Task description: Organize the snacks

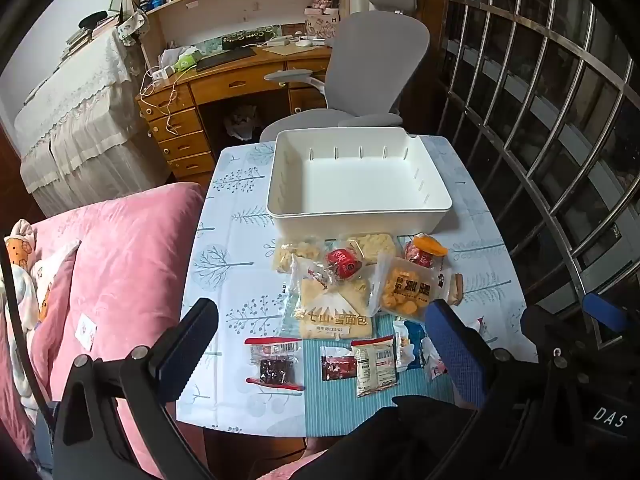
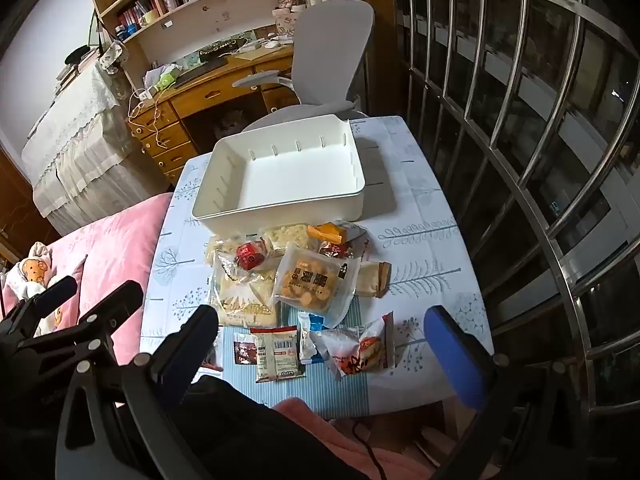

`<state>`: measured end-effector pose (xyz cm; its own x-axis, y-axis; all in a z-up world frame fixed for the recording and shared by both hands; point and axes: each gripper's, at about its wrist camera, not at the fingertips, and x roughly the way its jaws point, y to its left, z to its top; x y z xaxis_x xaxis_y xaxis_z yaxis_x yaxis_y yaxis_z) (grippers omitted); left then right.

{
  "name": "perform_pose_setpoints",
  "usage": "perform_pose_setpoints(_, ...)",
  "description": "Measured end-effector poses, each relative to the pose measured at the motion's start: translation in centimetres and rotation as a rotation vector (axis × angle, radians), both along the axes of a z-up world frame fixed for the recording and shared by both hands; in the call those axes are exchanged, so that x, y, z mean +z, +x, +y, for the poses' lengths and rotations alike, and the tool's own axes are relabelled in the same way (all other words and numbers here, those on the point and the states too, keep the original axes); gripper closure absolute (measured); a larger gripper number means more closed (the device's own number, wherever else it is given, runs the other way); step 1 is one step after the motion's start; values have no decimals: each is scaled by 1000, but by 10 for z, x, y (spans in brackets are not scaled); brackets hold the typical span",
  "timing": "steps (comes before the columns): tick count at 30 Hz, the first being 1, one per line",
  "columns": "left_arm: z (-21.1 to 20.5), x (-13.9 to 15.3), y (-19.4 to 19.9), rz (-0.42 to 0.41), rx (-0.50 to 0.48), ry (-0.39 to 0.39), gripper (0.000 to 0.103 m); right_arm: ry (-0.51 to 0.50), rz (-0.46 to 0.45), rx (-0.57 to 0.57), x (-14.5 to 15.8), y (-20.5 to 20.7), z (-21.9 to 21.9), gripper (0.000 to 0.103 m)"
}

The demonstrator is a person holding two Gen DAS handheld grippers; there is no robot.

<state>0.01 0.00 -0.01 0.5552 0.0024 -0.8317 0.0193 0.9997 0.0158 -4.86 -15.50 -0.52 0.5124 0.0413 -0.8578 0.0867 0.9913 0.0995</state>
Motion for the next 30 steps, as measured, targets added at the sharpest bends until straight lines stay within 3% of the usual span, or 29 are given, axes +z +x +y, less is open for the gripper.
perform_pose_setpoints(30,4,-7,-7,36,11,1,1,-4,21,0,-7,0,1,0)
